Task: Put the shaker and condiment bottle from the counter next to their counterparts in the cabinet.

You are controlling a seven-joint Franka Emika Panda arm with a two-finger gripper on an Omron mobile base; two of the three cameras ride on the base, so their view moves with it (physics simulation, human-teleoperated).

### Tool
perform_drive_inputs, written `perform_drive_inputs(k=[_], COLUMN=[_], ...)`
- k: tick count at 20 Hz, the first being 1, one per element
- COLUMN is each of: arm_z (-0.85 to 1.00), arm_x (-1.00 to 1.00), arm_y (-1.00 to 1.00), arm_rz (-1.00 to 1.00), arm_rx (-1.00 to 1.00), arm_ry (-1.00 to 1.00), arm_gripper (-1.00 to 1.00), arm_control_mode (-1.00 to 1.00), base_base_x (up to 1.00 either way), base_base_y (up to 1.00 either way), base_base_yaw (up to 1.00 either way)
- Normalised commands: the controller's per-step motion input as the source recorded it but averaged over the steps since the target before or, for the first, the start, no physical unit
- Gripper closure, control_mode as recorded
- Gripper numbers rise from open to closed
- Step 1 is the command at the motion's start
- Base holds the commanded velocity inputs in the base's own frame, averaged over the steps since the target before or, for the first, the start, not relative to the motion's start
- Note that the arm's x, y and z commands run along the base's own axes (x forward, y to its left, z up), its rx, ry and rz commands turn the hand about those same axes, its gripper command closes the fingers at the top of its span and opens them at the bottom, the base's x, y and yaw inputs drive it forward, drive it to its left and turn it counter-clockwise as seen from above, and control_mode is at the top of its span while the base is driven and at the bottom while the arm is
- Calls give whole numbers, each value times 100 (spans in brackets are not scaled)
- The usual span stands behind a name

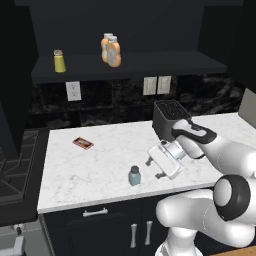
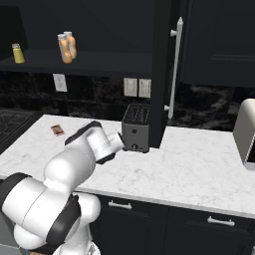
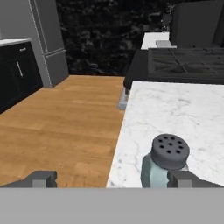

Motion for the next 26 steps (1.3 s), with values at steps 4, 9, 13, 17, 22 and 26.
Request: perform_drive_inputs(k=[4,9,13,17,22,26], arm_z=[-5,0,-4,-17,-23,-24], arm_x=[13,30,31,25,8,12], arm_y=[7,0,0,3,8,9], arm_rz=[0,0,0,0,0,0], arm_rx=[0,0,0,0,0,0], arm_ry=[0,2,5,5,2,0], arm_gripper=[-100,-100,-100,-100,-100,-100], arm_control_mode=[-100,-100,-100,-100,-100,-100], base_base_x=[0,0,0,0,0,0], base_base_y=[0,0,0,0,0,0], base_base_yaw=[0,0,0,0,0,0])
